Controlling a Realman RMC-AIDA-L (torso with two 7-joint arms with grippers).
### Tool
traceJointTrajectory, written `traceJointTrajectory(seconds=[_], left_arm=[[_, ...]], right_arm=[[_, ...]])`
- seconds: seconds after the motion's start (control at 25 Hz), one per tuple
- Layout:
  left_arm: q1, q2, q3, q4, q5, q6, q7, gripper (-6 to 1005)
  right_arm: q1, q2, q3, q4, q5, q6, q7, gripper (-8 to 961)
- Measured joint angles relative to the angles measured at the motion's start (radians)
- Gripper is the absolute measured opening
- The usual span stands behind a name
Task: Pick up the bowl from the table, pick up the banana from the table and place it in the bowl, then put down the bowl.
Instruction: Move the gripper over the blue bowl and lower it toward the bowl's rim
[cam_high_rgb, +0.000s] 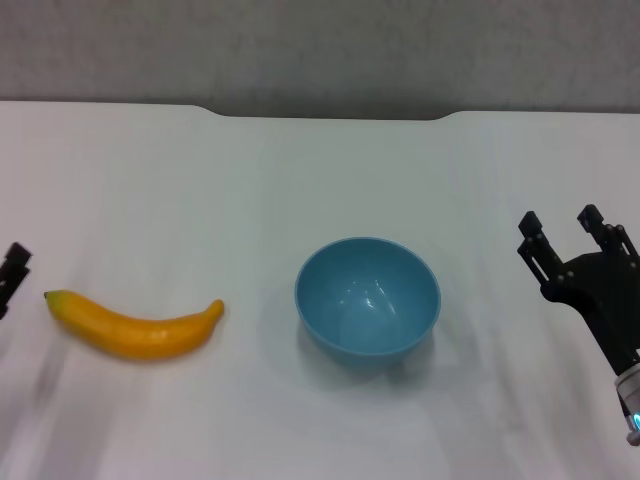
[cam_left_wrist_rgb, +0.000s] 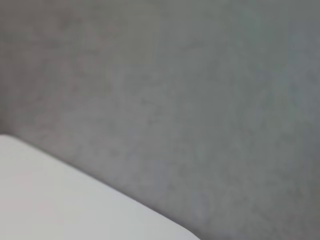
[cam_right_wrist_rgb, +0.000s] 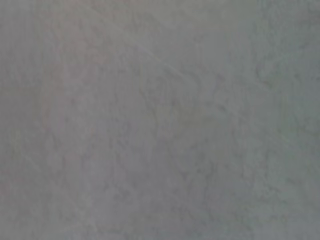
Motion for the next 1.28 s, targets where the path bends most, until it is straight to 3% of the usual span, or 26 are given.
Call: traceJointTrajectory(seconds=[0.28, 0.64, 0.84, 0.92, 0.96, 1.0, 1.04, 1.08, 1.16, 1.2, 1.24, 1.28], left_arm=[[0.0, 0.009, 0.01, -0.01, 0.043, 0.006, -0.038, 892], [0.014, 0.023, 0.046, -0.146, 0.272, 0.049, -0.01, 890], [0.07, 0.034, 0.025, -0.303, 0.4, 0.133, -0.113, 890], [0.115, 0.031, 0.018, -0.396, 0.424, 0.158, -0.124, 890], [0.157, 0.029, 0.017, -0.498, 0.457, 0.2, -0.157, 890], [0.157, 0.029, 0.017, -0.498, 0.457, 0.2, -0.157, 890], [0.191, 0.029, 0.017, -0.599, 0.513, 0.267, -0.222, 890], [0.191, 0.029, 0.017, -0.599, 0.513, 0.267, -0.222, 890], [0.214, 0.031, 0.012, -0.683, 0.581, 0.325, -0.303, 890], [0.223, 0.031, 0.004, -0.715, 0.622, 0.347, -0.35, 891], [0.23, 0.031, -0.003, -0.737, 0.652, 0.36, -0.386, 891], [0.236, 0.03, -0.018, -0.763, 0.704, 0.377, -0.443, 891]], right_arm=[[0.0, -0.001, -0.005, -0.004, -0.001, 0.001, -0.01, 765], [0.0, -0.002, -0.005, -0.017, -0.013, 0.025, -0.011, 763], [-0.005, -0.01, 0.017, -0.058, -0.051, 0.074, -0.021, 761], [-0.015, -0.013, 0.039, -0.106, -0.054, 0.094, -0.085, 761], [-0.015, -0.013, 0.039, -0.106, -0.054, 0.094, -0.085, 761], [-0.033, -0.021, 0.074, -0.173, -0.055, 0.151, -0.171, 760], [-0.051, -0.029, 0.106, -0.227, -0.055, 0.202, -0.232, 760], [-0.051, -0.029, 0.106, -0.227, -0.055, 0.202, -0.232, 760], [-0.095, -0.042, 0.186, -0.351, -0.055, 0.331, -0.384, 761], [-0.118, -0.045, 0.226, -0.409, -0.055, 0.391, -0.449, 761], [-0.172, -0.043, 0.326, -0.533, -0.055, 0.538, -0.581, 761], [-0.172, -0.043, 0.326, -0.533, -0.055, 0.538, -0.581, 761]])
